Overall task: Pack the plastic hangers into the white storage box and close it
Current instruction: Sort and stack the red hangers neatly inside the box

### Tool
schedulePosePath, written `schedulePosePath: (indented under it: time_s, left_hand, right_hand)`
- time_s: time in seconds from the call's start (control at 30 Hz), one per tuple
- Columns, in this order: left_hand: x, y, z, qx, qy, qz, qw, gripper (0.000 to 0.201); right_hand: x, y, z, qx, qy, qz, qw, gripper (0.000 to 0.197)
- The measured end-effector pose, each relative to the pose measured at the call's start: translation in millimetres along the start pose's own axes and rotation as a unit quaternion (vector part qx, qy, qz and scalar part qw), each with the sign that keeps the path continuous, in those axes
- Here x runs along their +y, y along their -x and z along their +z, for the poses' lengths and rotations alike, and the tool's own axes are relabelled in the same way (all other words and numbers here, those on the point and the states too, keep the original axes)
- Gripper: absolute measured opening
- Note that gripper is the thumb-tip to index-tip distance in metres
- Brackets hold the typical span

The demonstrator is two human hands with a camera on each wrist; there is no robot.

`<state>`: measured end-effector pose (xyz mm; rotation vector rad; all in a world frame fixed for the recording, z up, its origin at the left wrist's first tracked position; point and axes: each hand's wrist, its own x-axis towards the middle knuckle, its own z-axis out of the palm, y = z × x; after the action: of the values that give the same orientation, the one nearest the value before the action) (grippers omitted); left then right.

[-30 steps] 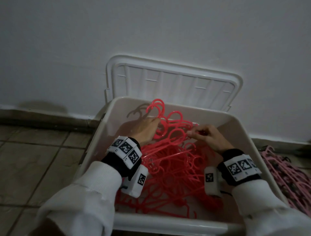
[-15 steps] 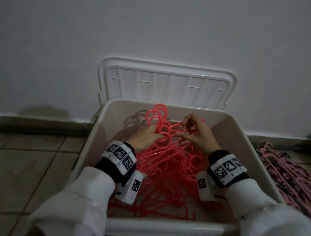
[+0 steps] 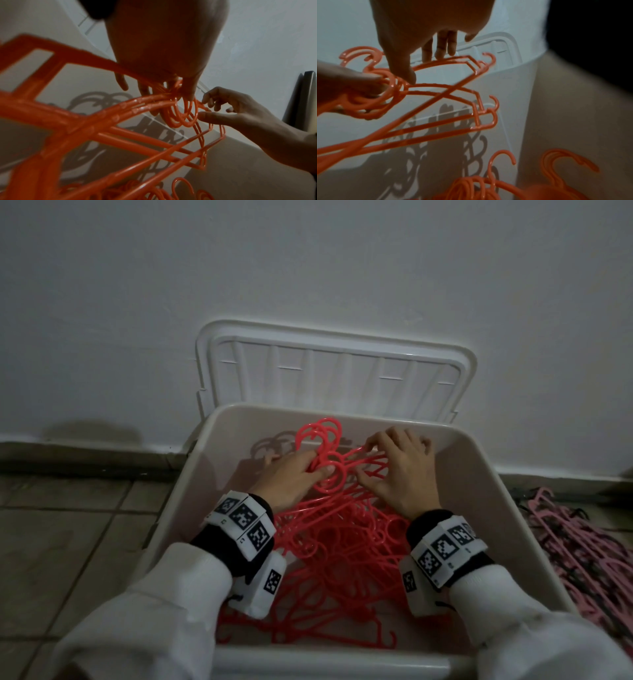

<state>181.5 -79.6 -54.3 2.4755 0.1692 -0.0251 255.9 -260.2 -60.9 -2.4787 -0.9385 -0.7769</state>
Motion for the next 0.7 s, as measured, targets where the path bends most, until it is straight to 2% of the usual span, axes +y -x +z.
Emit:
schedulePosePath:
  time_s: [0.03,0.13,0.23,0.27,0.33,0.37,0.47,0.5,0.6,0.7]
  left_hand:
    - [-1.8,-1.7,1.4,-0.003,-0.004,0.006,1.0,0.039]
    - [-4.5,-3.8,4.4,-0.005,-0.013,0.02,1.0,0.039]
    - [-2.0,-3.7,6.6,0.011,-0.009,0.026,1.0,0.052]
    - [0.0,-1.9,5.6,0.015,-0.008,0.028,0.999,0.049]
    - [1.5,-0.1,2.9,0.039,0.008,0.048,0.998,0.02]
    - [1.4,-0.1,1.2,0.044,0.019,0.058,0.997,0.005]
    - [-7.7,-3.8,4.4,0.041,0.058,0.034,0.997,0.031]
    - [-8.9,-5.3,5.8,0.025,0.093,0.028,0.995,0.035]
    - [-9.4,-8.5,11.2,-0.02,0.132,0.04,0.99,0.021]
    - [-10.3,-9.9,11.1,-0.013,0.175,0.038,0.984,0.018]
  right_hand:
    - [-2.9,-0.5,-1.0,-0.01,0.026,-0.007,1.0,0.041]
    - [-7.3,2.2,3.9,-0.073,0.0,-0.058,0.996,0.052]
    - [-5.0,6.5,13.1,-0.171,-0.034,-0.092,0.98,0.049]
    - [-3.9,6.5,13.7,-0.199,-0.058,-0.078,0.975,0.041]
    - [-2.8,5.7,13.8,-0.249,-0.107,-0.039,0.962,0.025]
    - [-3.0,5.9,14.0,-0.259,-0.121,-0.032,0.958,0.018]
    - [-5.4,7.2,13.9,-0.261,-0.163,-0.006,0.952,0.009]
    - [-5.3,6.5,13.7,-0.262,-0.183,0.013,0.948,0.011]
    - [-4.2,3.8,12.8,-0.273,-0.237,0.054,0.931,0.022]
    - [-6.7,5.7,13.3,-0.293,-0.265,0.062,0.917,0.033]
